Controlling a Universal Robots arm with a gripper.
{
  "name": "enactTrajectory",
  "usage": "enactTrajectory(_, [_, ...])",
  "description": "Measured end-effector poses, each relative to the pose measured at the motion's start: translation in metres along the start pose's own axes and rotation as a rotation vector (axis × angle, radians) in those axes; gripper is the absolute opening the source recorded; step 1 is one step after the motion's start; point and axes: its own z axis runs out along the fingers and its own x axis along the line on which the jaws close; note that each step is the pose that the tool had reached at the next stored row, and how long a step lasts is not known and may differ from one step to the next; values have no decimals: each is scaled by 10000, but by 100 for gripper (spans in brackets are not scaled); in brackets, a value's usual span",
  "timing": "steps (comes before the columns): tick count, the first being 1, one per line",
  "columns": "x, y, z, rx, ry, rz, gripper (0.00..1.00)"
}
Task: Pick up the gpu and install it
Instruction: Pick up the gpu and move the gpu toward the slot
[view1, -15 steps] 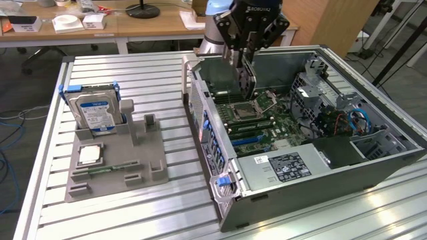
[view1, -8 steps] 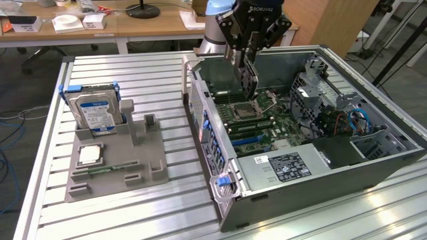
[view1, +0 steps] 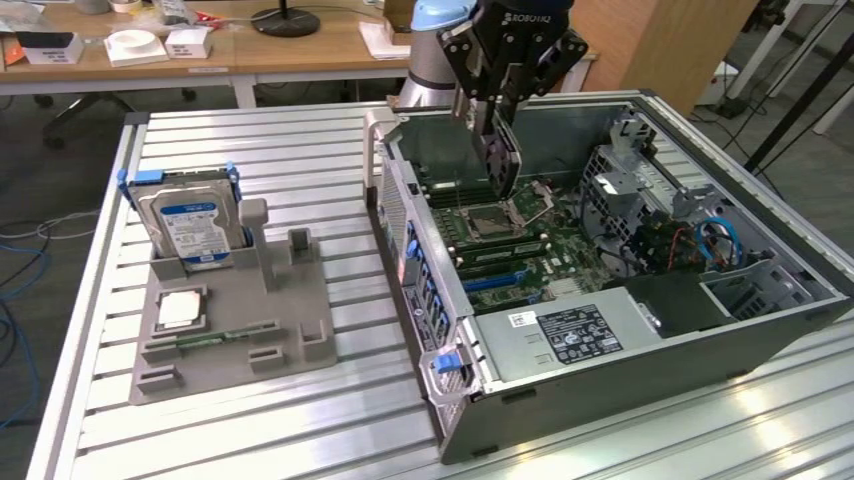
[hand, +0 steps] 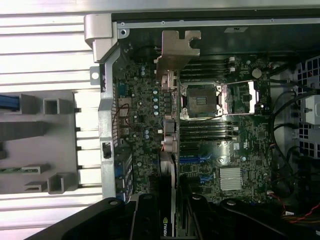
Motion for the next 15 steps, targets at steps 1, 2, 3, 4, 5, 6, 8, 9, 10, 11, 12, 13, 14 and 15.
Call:
enactTrajectory(1, [-6, 1, 0, 1, 0, 0, 26])
enactTrajectory(2, [-12, 1, 0, 0, 0, 0, 26])
enactTrajectory(3, [-18, 1, 0, 0, 0, 0, 26])
enactTrajectory(4, [-23, 2, 0, 0, 0, 1, 26])
enactTrajectory(5, [-29, 2, 0, 0, 0, 1, 26])
enactTrajectory(6, [-35, 3, 1, 0, 0, 0, 26])
enactTrajectory(8, [-47, 3, 1, 0, 0, 1, 26])
enactTrajectory(9, [-53, 4, 1, 0, 0, 0, 26])
enactTrajectory(10, [-58, 4, 1, 1, 0, 0, 26])
enactTrajectory(11, [-64, 5, 1, 1, 0, 0, 26])
enactTrajectory(12, [-70, 5, 1, 1, 0, 1, 26])
enactTrajectory(13, [-76, 5, 2, 0, 0, 1, 26])
enactTrajectory(14, [-105, 8, 2, 0, 0, 0, 26])
enactTrajectory(15, [-111, 8, 2, 1, 0, 0, 26])
